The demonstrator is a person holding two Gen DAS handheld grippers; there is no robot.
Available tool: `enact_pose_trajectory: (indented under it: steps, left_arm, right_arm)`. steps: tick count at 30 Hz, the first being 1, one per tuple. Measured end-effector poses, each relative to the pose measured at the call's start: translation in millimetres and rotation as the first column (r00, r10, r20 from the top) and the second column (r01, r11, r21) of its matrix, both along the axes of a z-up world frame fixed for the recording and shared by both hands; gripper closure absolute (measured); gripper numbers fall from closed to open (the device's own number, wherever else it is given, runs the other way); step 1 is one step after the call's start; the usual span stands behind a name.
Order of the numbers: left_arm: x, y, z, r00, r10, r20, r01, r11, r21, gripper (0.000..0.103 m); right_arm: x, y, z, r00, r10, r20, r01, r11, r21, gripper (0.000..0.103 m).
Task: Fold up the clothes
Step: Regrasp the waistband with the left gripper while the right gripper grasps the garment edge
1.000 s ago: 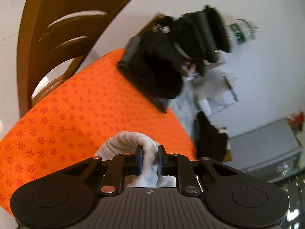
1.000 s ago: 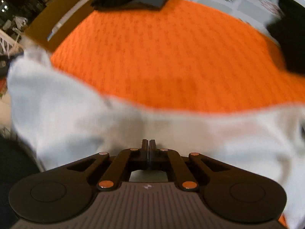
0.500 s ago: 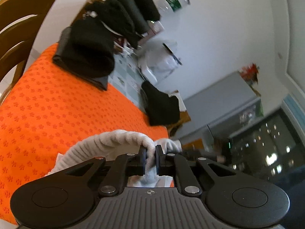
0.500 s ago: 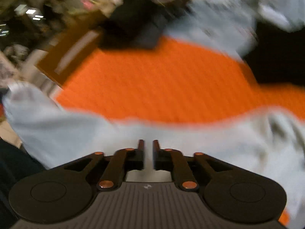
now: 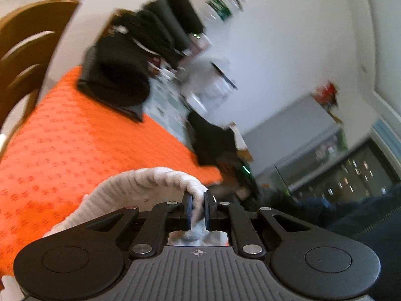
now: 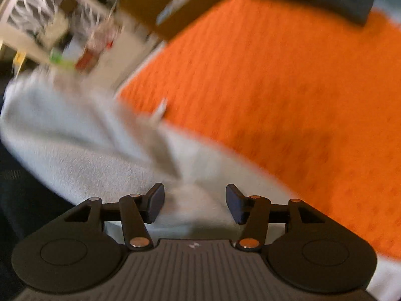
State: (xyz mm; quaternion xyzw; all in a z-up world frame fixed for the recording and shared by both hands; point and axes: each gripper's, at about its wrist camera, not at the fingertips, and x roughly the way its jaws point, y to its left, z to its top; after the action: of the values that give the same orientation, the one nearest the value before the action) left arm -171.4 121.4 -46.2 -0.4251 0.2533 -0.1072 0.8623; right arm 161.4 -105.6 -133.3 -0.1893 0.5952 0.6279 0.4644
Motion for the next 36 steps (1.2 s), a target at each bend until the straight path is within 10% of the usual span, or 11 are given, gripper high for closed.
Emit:
enact_pose_trajectory:
  steps: [7, 15, 19, 28, 33, 36]
  left_arm:
    - [9.2, 4.8, -7.5, 0.999, -0.026, -0.042, 0.026, 1.0, -0.014, 0.091]
    - [19.7, 10.2, -16.0, 0.994, -0.057, -0.09, 0.055, 0.998, -0.031, 0.087]
    - [39.2, 12.1, -23.3, 0.988, -0.103, -0.113, 0.098, 0.994, -0.042, 0.054]
    - [96.2, 17.7, -48.8, 0.969, -0.171, -0.177, 0.16, 0.984, -0.074, 0.038]
    - [119.4, 18.8, -62.6, 0.953, -0.218, -0.209, 0.192, 0.972, -0.137, 0.041]
    - [133.3, 19.4, -70.9, 0.942, -0.246, -0.227, 0.21, 0.962, -0.174, 0.079]
  right_arm:
    - [-65.6, -30.6, 22.1, 1.0, 0.015, -0.024, -0.017, 0.997, -0.078, 0.045]
    - [-82.1, -78.4, 22.7, 0.959, -0.278, -0.061, 0.273, 0.959, -0.083, 0.053]
    - [-94.0, -81.5, 23.0, 0.947, -0.321, -0.026, 0.318, 0.945, -0.07, 0.053]
    - [-116.6, -105.0, 39.8, 0.917, -0.395, 0.048, 0.396, 0.918, -0.007, 0.052]
    - [-124.5, -112.2, 44.2, 0.897, -0.434, 0.08, 0.433, 0.901, 0.027, 0.051]
    - [-127.3, -111.7, 41.7, 0.882, -0.463, 0.086, 0.461, 0.886, 0.047, 0.051]
